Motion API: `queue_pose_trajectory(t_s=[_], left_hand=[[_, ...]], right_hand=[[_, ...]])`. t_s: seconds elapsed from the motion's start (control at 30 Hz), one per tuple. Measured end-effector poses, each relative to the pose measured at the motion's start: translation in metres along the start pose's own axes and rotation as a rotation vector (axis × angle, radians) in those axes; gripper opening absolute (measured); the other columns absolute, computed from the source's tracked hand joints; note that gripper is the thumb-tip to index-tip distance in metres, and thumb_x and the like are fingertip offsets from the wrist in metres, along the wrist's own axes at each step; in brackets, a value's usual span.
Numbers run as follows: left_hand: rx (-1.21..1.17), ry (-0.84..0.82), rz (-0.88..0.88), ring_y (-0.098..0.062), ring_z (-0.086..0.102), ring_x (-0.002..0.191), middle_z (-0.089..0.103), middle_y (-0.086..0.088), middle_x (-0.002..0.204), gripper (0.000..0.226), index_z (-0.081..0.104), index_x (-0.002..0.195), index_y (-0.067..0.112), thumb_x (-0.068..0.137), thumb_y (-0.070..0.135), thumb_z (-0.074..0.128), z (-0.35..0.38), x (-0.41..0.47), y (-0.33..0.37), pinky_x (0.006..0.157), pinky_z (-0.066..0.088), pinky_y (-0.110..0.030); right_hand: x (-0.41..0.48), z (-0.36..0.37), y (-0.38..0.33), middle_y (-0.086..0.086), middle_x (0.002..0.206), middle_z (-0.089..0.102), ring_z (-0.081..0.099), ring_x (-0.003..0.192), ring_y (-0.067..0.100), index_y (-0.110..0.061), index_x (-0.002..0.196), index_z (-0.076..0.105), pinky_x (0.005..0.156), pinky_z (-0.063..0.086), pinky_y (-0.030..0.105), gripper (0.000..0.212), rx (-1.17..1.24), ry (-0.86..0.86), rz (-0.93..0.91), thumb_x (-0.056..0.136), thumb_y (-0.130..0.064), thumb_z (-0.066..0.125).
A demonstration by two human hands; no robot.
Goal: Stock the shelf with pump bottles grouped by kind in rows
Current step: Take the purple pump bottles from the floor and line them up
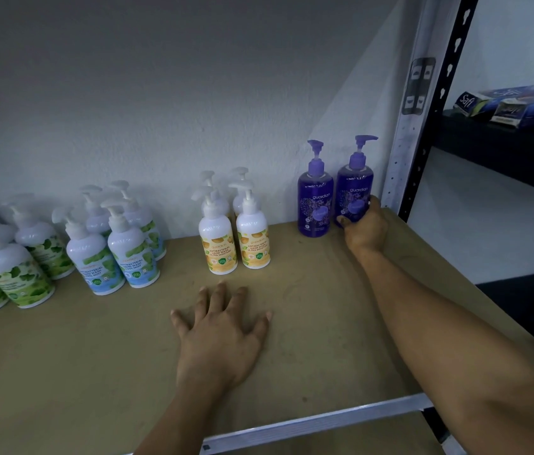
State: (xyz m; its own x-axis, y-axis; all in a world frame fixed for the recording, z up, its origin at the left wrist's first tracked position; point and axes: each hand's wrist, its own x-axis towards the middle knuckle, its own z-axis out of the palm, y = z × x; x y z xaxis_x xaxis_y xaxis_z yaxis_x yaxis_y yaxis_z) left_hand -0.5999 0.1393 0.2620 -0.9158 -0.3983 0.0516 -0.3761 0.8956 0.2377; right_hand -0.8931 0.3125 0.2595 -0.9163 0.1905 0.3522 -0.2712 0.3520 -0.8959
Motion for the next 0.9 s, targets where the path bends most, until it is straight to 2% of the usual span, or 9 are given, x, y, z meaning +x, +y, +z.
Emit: queue_pose_trajectory(t_s=[0.07, 0.17, 0.23, 0.3, 0.4, 0.53, 0.63, 0.9], left_hand=[[-0.003, -0.002, -0.003, -0.019, -0.002, 0.154, 0.011, 0.007, 0.166, 0.077, 0.021, 0.155, 0.040, 0.089, 0.080, 0.017, 0.000, 0.000, 0.000, 0.117, -0.001, -0.067], [0.003, 0.003, -0.007, -0.019, 0.000, 0.154, 0.012, 0.008, 0.166, 0.076, 0.022, 0.154, 0.040, 0.089, 0.079, 0.017, -0.001, -0.002, 0.001, 0.117, 0.000, -0.067], [0.000, 0.008, -0.004, -0.019, 0.000, 0.154, 0.012, 0.008, 0.166, 0.076, 0.023, 0.154, 0.040, 0.089, 0.079, 0.018, -0.002, -0.002, 0.001, 0.117, 0.000, -0.067], [-0.001, 0.008, -0.002, -0.019, -0.001, 0.154, 0.013, 0.007, 0.166, 0.075, 0.023, 0.154, 0.040, 0.090, 0.079, 0.017, -0.001, -0.002, 0.001, 0.117, 0.000, -0.067], [-0.002, 0.006, -0.002, -0.019, -0.001, 0.154, 0.012, 0.007, 0.166, 0.076, 0.023, 0.154, 0.040, 0.090, 0.079, 0.017, -0.001, -0.002, 0.000, 0.117, 0.000, -0.067], [-0.010, 0.018, 0.001, -0.019, 0.000, 0.154, 0.013, 0.007, 0.166, 0.075, 0.024, 0.153, 0.040, 0.090, 0.079, 0.018, 0.000, -0.002, 0.000, 0.117, 0.001, -0.067], [-0.012, 0.018, 0.001, -0.019, -0.001, 0.154, 0.013, 0.007, 0.166, 0.075, 0.023, 0.153, 0.041, 0.089, 0.079, 0.017, 0.001, -0.001, 0.000, 0.117, 0.000, -0.067], [-0.002, 0.021, 0.005, -0.020, 0.000, 0.154, 0.014, 0.008, 0.166, 0.075, 0.023, 0.154, 0.040, 0.090, 0.079, 0.018, 0.001, 0.000, -0.001, 0.117, 0.001, -0.068]], right_hand=[[-0.003, 0.000, 0.000, 0.009, 0.124, 0.064, 0.062, 0.111, 0.023, -0.012, 0.130, 0.052, 0.093, 0.051, 0.031, 0.059, -0.009, 0.000, 0.001, 0.079, -0.009, 0.081], [-0.010, 0.002, 0.001, 0.015, 0.123, 0.057, 0.058, 0.111, 0.029, -0.006, 0.124, 0.052, 0.095, 0.052, 0.041, 0.051, -0.063, 0.076, -0.027, 0.078, -0.005, 0.074], [-0.019, 0.002, -0.002, 0.018, 0.119, 0.052, 0.055, 0.107, 0.032, -0.001, 0.113, 0.055, 0.090, 0.050, 0.038, 0.039, -0.079, 0.159, -0.074, 0.075, 0.002, 0.064], [-0.030, 0.003, -0.007, 0.018, 0.115, 0.054, 0.058, 0.100, 0.031, -0.001, 0.110, 0.056, 0.082, 0.049, 0.034, 0.034, -0.041, 0.179, -0.088, 0.076, 0.001, 0.062], [-0.045, 0.011, -0.017, 0.014, 0.115, 0.059, 0.061, 0.100, 0.027, -0.005, 0.119, 0.056, 0.081, 0.048, 0.029, 0.038, -0.060, 0.066, -0.131, 0.084, -0.015, 0.068], [-0.050, 0.029, -0.023, 0.013, 0.127, 0.059, 0.059, 0.113, 0.028, -0.006, 0.133, 0.052, 0.092, 0.050, 0.032, 0.066, -0.105, -0.082, -0.163, 0.080, -0.033, 0.081], [-0.046, 0.035, -0.023, 0.014, 0.127, 0.061, 0.060, 0.115, 0.031, -0.006, 0.134, 0.051, 0.094, 0.052, 0.038, 0.071, -0.129, -0.119, -0.112, 0.077, -0.031, 0.085], [-0.043, 0.037, -0.027, 0.013, 0.122, 0.065, 0.063, 0.111, 0.029, -0.007, 0.129, 0.056, 0.092, 0.050, 0.033, 0.059, -0.125, -0.109, -0.093, 0.080, -0.022, 0.084]])
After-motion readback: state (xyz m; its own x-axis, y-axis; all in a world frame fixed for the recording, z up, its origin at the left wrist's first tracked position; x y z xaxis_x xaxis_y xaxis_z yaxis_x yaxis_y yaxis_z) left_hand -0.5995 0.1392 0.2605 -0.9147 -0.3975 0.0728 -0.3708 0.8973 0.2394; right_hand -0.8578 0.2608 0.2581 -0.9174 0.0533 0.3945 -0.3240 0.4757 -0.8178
